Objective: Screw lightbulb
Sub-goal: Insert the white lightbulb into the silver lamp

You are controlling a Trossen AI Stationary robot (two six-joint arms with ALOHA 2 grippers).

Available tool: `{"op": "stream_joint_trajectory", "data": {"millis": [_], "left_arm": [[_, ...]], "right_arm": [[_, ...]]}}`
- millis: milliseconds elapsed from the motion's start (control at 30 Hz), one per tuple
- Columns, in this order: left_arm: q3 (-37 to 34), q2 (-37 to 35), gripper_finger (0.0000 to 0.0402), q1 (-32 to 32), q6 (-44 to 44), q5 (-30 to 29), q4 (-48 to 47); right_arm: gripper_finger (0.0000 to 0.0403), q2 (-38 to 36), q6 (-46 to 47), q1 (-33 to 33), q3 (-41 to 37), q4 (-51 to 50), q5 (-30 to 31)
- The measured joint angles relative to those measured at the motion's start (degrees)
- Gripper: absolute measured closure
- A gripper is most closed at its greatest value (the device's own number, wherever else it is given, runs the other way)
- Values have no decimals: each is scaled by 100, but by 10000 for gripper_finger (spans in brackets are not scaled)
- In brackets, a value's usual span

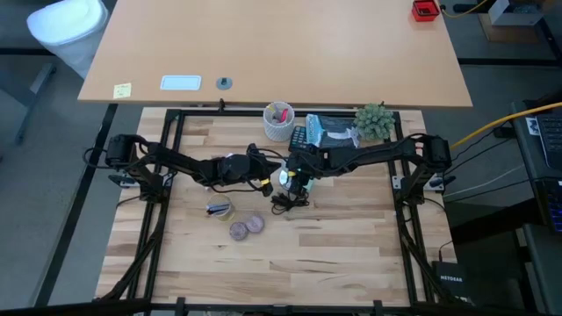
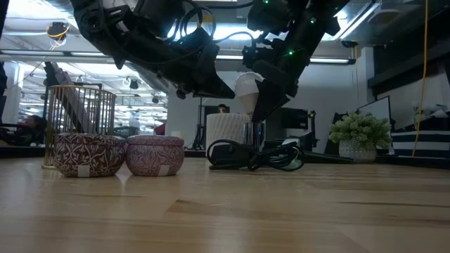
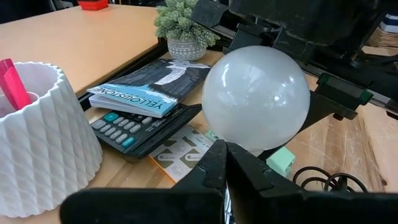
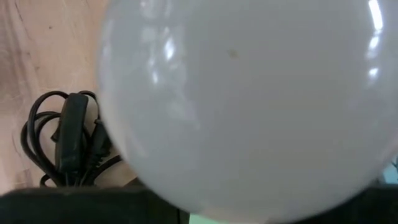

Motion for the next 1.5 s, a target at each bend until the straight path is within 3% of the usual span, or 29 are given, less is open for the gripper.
{"op": "stream_joint_trajectory", "data": {"millis": [733, 1033, 1500], "left_arm": [[14, 0, 400, 63, 315, -11, -121], [25, -7, 400, 181, 448, -280, -94], [14, -7, 400, 105, 448, -74, 28]], "right_arm": [[279, 2, -9, 0, 0, 4, -63], [278, 7, -20, 2, 0, 20, -101], [278, 7, -13, 2, 0, 11, -86]]}}
